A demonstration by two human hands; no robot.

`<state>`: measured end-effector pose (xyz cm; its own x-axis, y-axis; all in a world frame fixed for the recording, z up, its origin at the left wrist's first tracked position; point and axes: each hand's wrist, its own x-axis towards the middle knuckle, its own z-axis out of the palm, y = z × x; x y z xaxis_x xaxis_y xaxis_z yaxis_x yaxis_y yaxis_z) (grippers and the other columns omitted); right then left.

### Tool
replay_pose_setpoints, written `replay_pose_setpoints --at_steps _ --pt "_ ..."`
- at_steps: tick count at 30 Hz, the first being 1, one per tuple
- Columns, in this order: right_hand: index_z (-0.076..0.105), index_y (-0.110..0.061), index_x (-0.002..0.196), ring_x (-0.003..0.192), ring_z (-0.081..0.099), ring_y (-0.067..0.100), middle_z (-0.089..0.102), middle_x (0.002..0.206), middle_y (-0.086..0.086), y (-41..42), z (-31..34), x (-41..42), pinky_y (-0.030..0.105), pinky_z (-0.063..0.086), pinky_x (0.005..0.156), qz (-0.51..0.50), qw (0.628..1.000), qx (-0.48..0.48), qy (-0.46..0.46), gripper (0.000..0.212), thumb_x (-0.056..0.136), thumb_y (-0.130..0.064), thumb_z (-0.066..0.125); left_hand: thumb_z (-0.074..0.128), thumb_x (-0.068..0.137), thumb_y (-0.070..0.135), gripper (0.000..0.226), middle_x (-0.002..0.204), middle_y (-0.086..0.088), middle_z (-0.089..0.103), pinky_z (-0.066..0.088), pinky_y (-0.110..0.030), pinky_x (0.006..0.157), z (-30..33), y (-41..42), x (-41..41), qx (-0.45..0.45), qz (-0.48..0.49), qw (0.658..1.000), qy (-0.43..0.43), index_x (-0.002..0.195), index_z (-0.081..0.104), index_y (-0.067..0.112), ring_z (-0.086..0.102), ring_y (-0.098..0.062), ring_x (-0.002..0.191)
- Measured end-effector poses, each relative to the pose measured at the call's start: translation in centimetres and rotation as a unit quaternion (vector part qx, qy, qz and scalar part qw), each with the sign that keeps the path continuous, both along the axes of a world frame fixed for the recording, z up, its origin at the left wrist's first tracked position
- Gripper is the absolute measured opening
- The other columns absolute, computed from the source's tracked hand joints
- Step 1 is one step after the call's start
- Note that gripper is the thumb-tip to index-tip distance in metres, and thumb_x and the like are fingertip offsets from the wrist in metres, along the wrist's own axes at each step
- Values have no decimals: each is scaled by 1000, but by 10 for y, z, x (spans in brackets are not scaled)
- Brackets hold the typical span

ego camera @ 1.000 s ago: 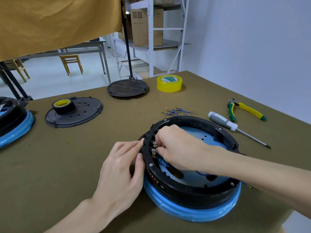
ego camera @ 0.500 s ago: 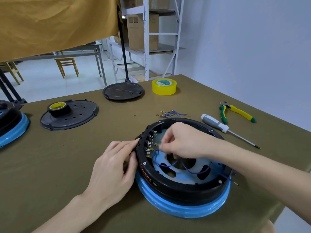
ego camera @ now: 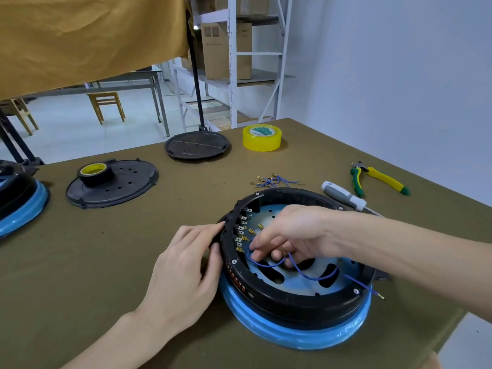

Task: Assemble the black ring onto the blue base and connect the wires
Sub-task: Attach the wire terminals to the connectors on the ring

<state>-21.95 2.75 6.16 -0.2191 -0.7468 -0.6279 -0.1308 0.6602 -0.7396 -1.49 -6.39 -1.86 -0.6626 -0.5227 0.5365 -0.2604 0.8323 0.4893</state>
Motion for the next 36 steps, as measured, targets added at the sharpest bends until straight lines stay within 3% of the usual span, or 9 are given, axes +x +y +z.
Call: replay_pose_setpoints --at_steps 6,9,14,25,29,36 --pt "64 -7 111 46 53 8 77 81 1 3 5 7 21 53 50 -122 985 18 -121 13 100 -11 60 36 103 36 45 121 24 65 52 -27 87 -2 -2 0 10 -7 1000 6 136 65 24 55 -4 114" --pt "65 -11 99 43 49 6 66 63 -6 3 2 12 19 48 46 -135 983 21 -121 5 100 -14 62 36 103 38 46 122 25 65 51 -26 89 -2 -3 0 20 -12 1000 14 135 66 25 56 -7 116" --pt "60 -18 74 34 41 4 56 50 -8 1 -10 19 14 36 38 -163 984 10 -77 25 98 -15 66 39 101 38 43 115 27 66 50 -25 84 0 -3 1 27 -15 999 31 127 70 24 56 -8 111" --pt "63 -19 71 31 40 2 60 51 -10 1 -15 24 12 31 34 -162 986 16 -25 28 98 -16 66 47 98 40 44 117 25 69 51 -20 88 0 4 4 3 -18 999 32 130 73 23 60 -4 110" --pt "63 -18 78 32 38 3 62 52 -9 -1 -14 25 13 28 34 -167 985 12 -32 21 98 -13 63 47 99 40 45 119 25 68 46 -12 91 0 5 3 9 -21 999 32 130 73 21 60 -7 111" --pt "64 -17 79 32 36 3 61 51 -8 0 -12 26 14 28 34 -159 987 4 -35 19 98 -12 64 46 98 39 45 119 23 69 46 -13 90 0 7 2 13 -19 999 41 128 74 20 60 -9 110"
